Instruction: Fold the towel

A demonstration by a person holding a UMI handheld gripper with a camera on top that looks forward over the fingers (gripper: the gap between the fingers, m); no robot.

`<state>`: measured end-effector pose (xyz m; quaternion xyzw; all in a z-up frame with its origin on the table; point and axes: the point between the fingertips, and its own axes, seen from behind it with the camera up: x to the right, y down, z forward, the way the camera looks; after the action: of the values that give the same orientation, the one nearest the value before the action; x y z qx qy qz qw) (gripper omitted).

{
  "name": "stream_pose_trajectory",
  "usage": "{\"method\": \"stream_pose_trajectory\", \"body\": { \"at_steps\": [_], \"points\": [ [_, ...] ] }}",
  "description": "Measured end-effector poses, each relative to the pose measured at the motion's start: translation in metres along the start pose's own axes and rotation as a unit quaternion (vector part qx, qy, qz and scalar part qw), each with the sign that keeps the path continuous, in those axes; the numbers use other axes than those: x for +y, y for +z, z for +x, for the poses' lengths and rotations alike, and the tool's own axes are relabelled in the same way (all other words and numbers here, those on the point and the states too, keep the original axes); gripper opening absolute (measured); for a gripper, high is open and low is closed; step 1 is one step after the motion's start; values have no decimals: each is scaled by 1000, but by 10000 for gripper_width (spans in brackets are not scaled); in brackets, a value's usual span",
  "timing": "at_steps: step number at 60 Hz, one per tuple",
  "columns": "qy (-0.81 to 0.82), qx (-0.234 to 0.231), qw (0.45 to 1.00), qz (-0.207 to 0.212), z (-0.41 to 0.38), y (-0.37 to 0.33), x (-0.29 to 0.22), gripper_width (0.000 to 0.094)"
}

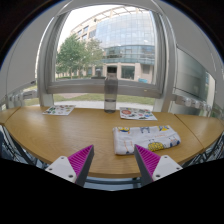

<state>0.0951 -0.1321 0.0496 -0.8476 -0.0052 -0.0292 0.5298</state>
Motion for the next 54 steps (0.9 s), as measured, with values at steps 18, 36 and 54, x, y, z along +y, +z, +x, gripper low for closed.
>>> {"method": "stream_pose_trajectory", "body": {
  "at_steps": [18,36,54],
  "points": [
    [-22,4,999,-34,35,106,0,607],
    [-9,-5,999,-49,35,122,2,32],
    [81,-112,989,-58,22,95,-43,32]
  ]
}}
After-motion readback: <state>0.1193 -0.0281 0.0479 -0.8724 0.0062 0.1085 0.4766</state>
